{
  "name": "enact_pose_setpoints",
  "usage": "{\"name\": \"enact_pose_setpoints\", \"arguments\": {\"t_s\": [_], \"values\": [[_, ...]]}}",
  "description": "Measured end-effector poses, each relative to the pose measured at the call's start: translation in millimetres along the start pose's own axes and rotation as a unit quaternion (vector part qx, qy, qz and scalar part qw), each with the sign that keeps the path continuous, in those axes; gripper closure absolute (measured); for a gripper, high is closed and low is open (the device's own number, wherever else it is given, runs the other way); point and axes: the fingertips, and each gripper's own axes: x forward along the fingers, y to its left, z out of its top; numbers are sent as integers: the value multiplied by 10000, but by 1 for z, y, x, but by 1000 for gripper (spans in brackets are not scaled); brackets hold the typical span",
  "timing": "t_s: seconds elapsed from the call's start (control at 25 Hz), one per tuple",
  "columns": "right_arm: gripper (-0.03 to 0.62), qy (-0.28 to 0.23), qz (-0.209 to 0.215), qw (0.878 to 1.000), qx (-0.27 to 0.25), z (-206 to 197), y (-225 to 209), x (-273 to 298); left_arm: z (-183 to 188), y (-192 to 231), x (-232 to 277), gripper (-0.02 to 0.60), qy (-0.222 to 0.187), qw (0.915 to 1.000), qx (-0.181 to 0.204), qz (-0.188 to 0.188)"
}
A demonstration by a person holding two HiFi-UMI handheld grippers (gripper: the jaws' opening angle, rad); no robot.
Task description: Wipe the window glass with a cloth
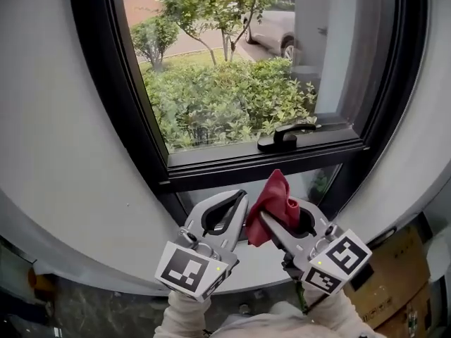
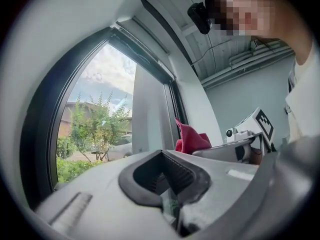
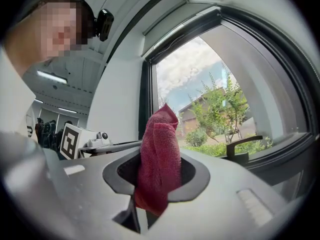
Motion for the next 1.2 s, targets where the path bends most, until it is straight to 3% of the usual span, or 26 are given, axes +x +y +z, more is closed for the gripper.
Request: {"name": "enact_pose_setpoints", "arguments": {"t_s": [0.36,0.76,1.0,1.2], "values": [[458,164,1,9998,-119,17,-35,76,-4,56,13,581,-81,9997,-27,229],[459,136,-275,9888,-1462,130,-86,184,4,90,21,581,-250,9978,-34,608],[459,60,-548,9857,-1595,199,-103,236,5,106,13,581,-158,9968,-6,785],[461,-57,-649,9807,-1843,238,-91,260,7,121,12,581,-63,9962,-61,864]]}}
